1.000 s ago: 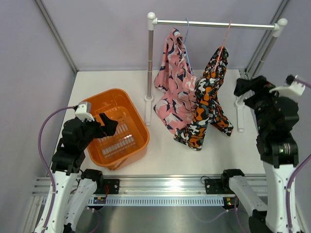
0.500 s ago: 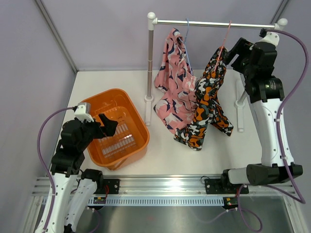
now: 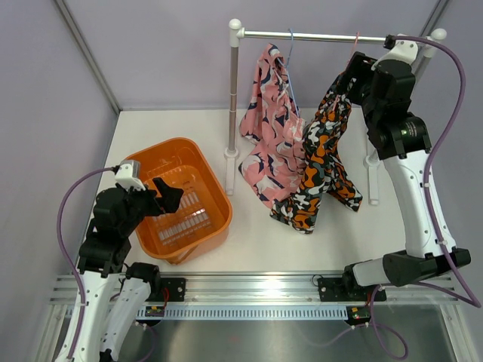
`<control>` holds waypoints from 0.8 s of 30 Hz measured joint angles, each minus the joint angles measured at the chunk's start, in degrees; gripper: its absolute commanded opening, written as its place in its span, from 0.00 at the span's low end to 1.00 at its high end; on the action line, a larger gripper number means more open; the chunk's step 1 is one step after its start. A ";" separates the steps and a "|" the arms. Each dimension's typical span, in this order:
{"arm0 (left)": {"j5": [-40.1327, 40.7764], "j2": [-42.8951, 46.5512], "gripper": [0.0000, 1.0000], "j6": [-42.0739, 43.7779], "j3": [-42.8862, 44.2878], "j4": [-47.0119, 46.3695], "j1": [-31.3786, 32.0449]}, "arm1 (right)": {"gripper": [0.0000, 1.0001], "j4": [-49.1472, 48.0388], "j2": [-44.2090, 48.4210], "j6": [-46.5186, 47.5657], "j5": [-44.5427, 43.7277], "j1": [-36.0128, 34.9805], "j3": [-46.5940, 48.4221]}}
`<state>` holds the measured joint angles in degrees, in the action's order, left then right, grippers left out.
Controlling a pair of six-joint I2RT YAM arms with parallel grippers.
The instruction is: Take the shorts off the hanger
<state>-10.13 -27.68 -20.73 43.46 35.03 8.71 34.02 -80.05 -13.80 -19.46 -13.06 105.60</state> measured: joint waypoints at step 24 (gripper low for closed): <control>-0.17 0.37 0.99 0.00 0.00 0.00 0.00 | 0.53 -8.83 -10.78 6.64 -7.19 -0.66 3.78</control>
<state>-10.31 -27.31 -20.73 43.46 35.03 8.71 25.19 -90.83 -7.16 -26.65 -13.72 109.38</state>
